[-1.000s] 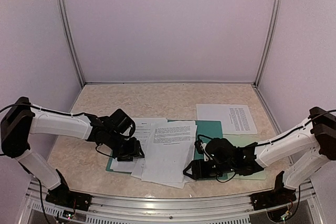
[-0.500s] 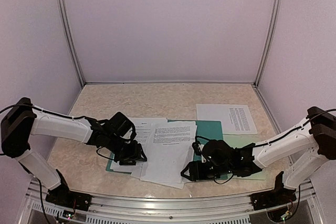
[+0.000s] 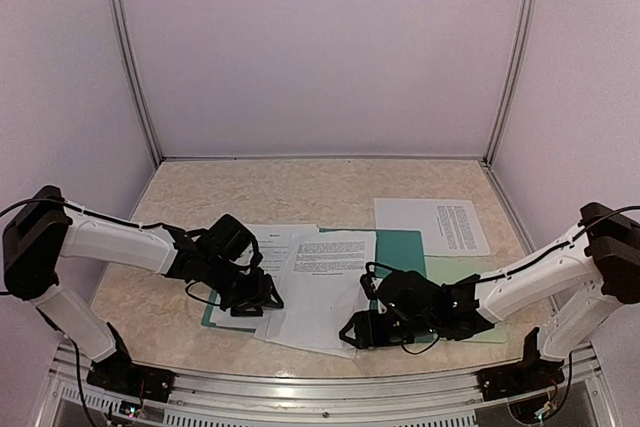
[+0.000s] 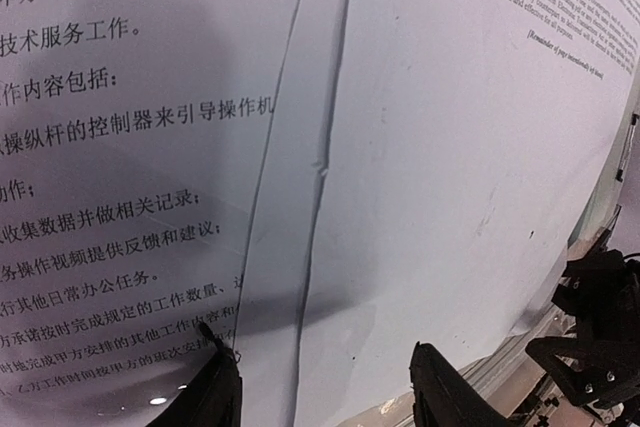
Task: Put the files into the folder
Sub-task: Adjust the file in the folder with some files.
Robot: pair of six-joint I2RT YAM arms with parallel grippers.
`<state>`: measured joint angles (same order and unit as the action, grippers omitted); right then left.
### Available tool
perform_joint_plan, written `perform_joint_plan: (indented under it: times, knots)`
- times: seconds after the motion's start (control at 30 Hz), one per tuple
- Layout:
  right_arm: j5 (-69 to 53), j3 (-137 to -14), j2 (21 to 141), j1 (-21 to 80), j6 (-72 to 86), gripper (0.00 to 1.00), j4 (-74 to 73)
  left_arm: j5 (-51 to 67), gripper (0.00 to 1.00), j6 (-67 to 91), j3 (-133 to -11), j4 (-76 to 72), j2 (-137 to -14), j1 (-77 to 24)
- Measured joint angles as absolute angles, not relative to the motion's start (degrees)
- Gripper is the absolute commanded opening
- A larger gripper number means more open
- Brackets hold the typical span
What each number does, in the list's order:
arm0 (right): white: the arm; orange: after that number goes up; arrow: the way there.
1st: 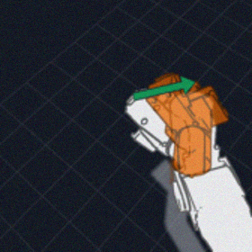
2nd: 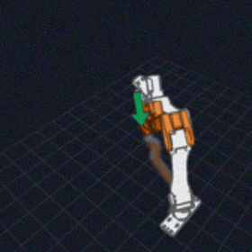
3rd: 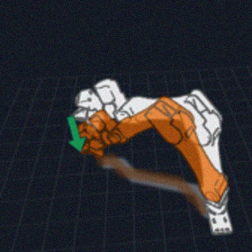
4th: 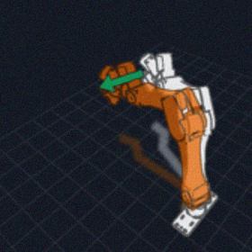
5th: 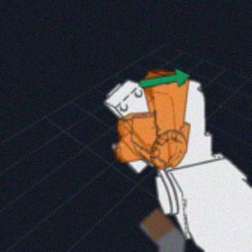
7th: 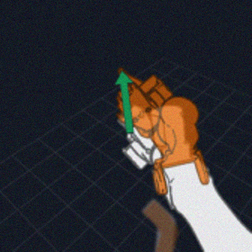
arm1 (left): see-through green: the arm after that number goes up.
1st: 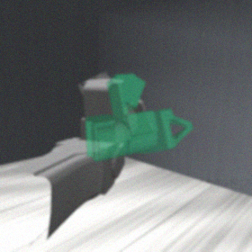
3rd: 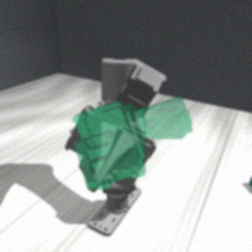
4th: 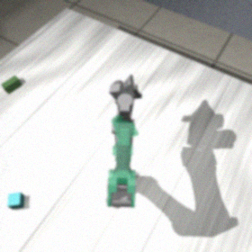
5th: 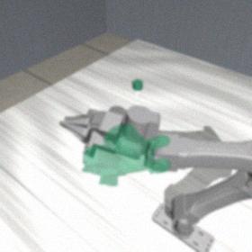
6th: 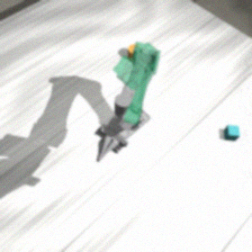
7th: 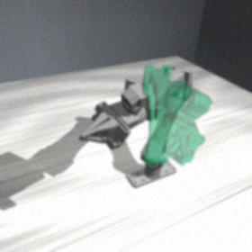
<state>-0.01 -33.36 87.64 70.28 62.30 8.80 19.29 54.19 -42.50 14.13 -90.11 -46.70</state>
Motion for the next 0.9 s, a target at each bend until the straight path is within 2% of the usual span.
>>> perform_joint_plan:
  times: [0.9]
  knots:
    - [8.5, -41.3, 89.4, 73.0, 60.8, 0.61, -7.2, 17.7, 0.55, 54.9, -42.4, 15.9, -88.3, -48.1]
